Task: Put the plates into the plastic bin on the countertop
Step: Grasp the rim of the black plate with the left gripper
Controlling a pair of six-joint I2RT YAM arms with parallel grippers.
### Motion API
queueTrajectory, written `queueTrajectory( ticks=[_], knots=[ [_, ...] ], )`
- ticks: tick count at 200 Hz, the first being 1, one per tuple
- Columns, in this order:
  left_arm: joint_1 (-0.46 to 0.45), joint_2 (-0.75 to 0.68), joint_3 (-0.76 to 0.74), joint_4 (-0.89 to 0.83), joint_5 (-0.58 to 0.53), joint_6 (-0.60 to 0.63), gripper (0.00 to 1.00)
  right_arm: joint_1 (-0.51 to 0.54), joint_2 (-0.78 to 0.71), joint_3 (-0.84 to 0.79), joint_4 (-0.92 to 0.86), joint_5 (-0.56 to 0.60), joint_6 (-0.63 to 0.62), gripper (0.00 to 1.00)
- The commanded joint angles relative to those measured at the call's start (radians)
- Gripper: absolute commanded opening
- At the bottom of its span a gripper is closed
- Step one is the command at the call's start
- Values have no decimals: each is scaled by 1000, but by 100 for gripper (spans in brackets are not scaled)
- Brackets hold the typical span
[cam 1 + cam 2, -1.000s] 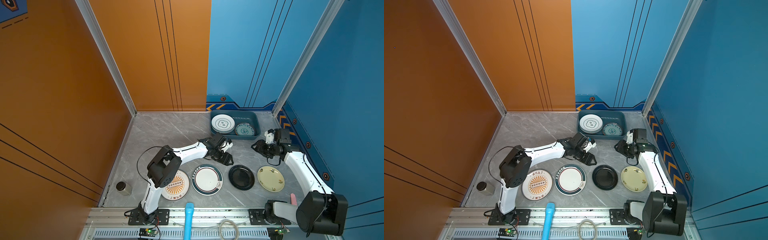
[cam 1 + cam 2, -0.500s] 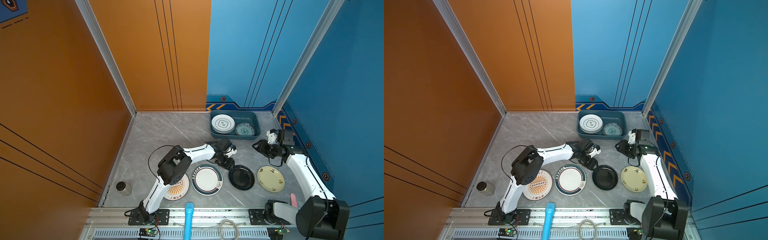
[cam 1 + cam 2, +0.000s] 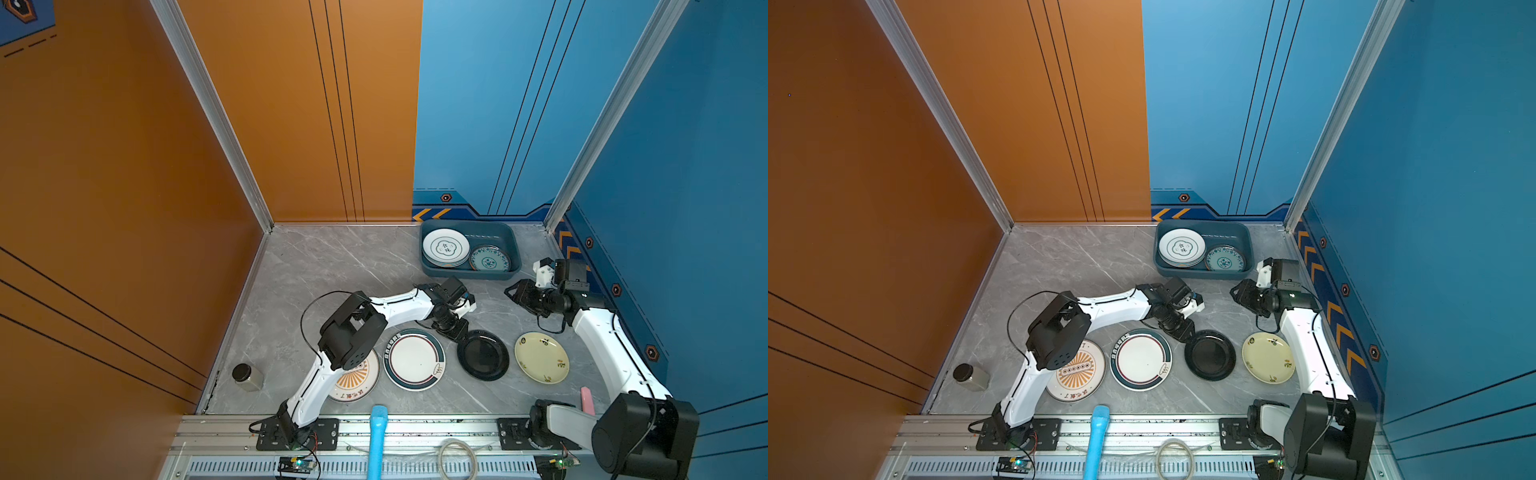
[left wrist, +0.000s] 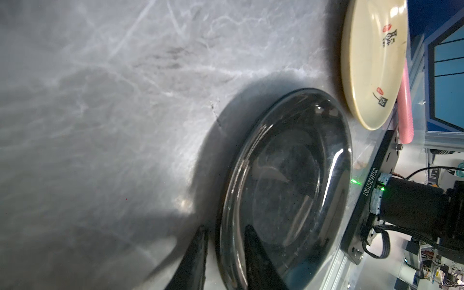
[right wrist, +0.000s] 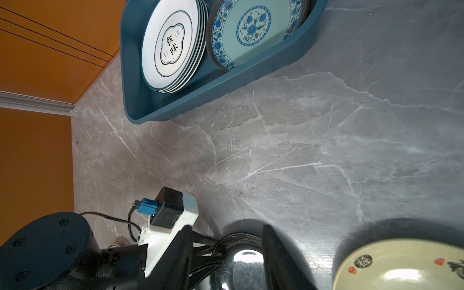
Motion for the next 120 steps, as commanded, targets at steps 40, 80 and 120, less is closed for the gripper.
queueTrajectory(
  ticks=[40, 80, 120],
  knots=[
    [-12, 28, 17, -54, 8, 20, 10, -3, -25, -13, 3, -9, -3, 47],
    [-2, 15, 11, -54, 15, 19, 0, -4, -29, -21, 0, -9, -8, 47],
    [37, -46, -20, -53, 1, 7, 0, -4, -37, -30, 4, -30, -17, 48]
  ],
)
